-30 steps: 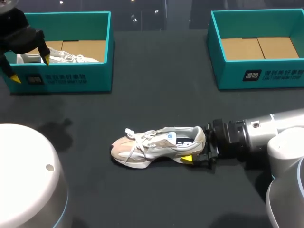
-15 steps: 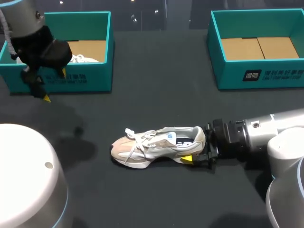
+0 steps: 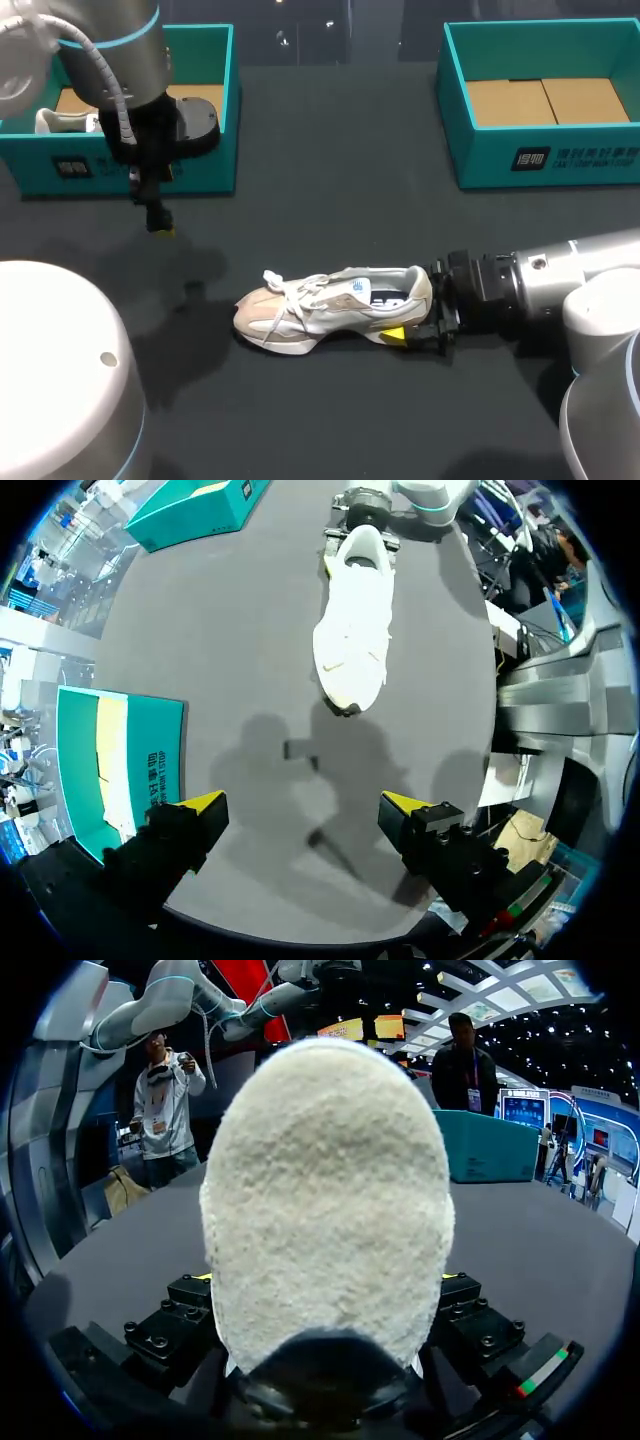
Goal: Take the shoe out of the shoebox, open the shoe tongue, remove and reinsert the insole, then place the shoe into the shoebox
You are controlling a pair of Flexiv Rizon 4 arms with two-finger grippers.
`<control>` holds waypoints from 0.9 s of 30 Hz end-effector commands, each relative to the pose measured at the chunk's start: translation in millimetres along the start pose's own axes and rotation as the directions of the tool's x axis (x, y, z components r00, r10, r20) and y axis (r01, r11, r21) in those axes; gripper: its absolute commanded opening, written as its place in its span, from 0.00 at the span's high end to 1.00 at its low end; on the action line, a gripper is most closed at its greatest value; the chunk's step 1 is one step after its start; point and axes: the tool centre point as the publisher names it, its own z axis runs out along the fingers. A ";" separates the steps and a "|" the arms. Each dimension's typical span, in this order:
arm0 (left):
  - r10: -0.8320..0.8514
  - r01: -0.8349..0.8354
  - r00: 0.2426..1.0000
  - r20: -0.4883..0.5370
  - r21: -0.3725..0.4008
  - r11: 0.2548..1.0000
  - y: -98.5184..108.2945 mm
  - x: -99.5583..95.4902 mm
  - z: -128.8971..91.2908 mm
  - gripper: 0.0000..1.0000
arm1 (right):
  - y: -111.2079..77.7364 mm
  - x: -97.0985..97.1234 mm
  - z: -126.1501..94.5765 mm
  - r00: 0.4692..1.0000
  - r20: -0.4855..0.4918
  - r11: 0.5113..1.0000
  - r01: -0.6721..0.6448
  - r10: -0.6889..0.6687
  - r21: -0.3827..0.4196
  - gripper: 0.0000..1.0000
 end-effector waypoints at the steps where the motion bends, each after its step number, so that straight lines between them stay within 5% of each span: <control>1: 0.002 -0.002 1.000 -0.011 -0.043 0.999 -5.0 -5.5 -1.0 0.00 | 1.4 0.9 0.0 1.000 -0.001 1.000 -0.001 0.001 0.005 1.00; 7: 0.002 -0.002 1.000 -0.011 -0.043 0.999 -5.0 -5.5 -1.0 0.00 | 1.4 0.9 0.0 1.000 -0.001 1.000 -0.001 0.001 0.005 1.00; 15: -0.368 0.367 0.929 -0.030 -0.021 0.930 -23.3 32.8 8.1 0.00 | 1.4 0.9 0.0 1.000 -0.001 1.000 -0.001 0.001 0.005 1.00; 22: -0.670 0.674 0.738 0.083 -0.043 0.737 -43.9 57.5 14.6 0.00 | 1.4 0.9 0.0 1.000 -0.001 1.000 -0.001 0.001 0.005 1.00; 25: -0.794 0.800 0.599 0.104 -0.111 0.589 -58.8 57.2 18.2 0.00 | 1.4 0.9 0.0 1.000 -0.001 1.000 -0.001 0.001 0.005 1.00; 27: -0.809 0.821 0.571 0.140 -0.106 0.561 -62.5 56.1 20.7 0.00 | 1.4 0.9 0.0 1.000 -0.001 1.000 -0.001 0.001 0.005 1.00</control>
